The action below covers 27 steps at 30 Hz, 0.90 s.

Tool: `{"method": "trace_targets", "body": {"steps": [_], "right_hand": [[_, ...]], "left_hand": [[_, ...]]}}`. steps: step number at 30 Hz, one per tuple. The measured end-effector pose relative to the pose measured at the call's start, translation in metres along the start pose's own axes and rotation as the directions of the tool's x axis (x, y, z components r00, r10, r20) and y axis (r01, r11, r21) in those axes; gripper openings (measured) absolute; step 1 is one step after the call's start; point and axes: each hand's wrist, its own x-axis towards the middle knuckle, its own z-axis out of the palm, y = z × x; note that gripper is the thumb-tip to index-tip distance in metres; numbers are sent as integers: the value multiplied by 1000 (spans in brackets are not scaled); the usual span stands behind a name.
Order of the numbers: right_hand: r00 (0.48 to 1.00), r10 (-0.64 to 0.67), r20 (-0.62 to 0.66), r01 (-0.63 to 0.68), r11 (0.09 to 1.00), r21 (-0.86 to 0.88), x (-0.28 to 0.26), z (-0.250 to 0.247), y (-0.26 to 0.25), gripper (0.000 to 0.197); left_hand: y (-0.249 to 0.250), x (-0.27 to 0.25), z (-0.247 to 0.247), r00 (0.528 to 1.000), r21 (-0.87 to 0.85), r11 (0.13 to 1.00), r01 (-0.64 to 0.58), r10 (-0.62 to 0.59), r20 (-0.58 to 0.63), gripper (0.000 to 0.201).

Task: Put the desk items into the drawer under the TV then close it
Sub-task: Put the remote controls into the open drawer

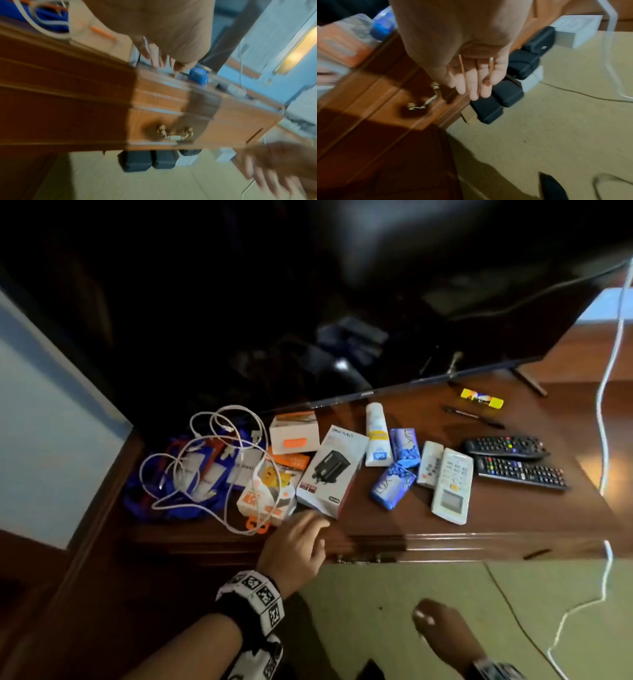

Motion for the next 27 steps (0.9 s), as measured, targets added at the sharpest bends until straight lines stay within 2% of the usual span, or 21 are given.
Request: {"method": "trace_targets", "body": {"steps": [2,5,12,17,20,22,27], "right_hand": [[997,-77,20,78,997,-24,16,-1,-27,34],[985,-164,60,167,984,-55,35,-2,-59,10],[939,-287,189,327,915,-237,63,11,-85,52],[943,-199,265,269,927,-262,71,19,-85,58],[951,-182,249,242,941,-236,68,26,-86,63],[961,-163,225,217,946,-240,63,31,-88,70],[969,-117,217,168,957,-236,43,34,-92,71]], "left_hand": [[-1,4,10,1000,40,999,10,-11,10,42],[-4,4,24,996,30,996,84,-85,21,53],[0,4,32,990,109,987,121,-129,62,60],[1,6,31,990,76,988,132,-136,42,60],[0,4,31,995,37,994,98,-99,5,54],[-1,5,32,997,72,994,83,-83,-3,53],[2,9,25,988,175,978,109,-127,92,55]]}}
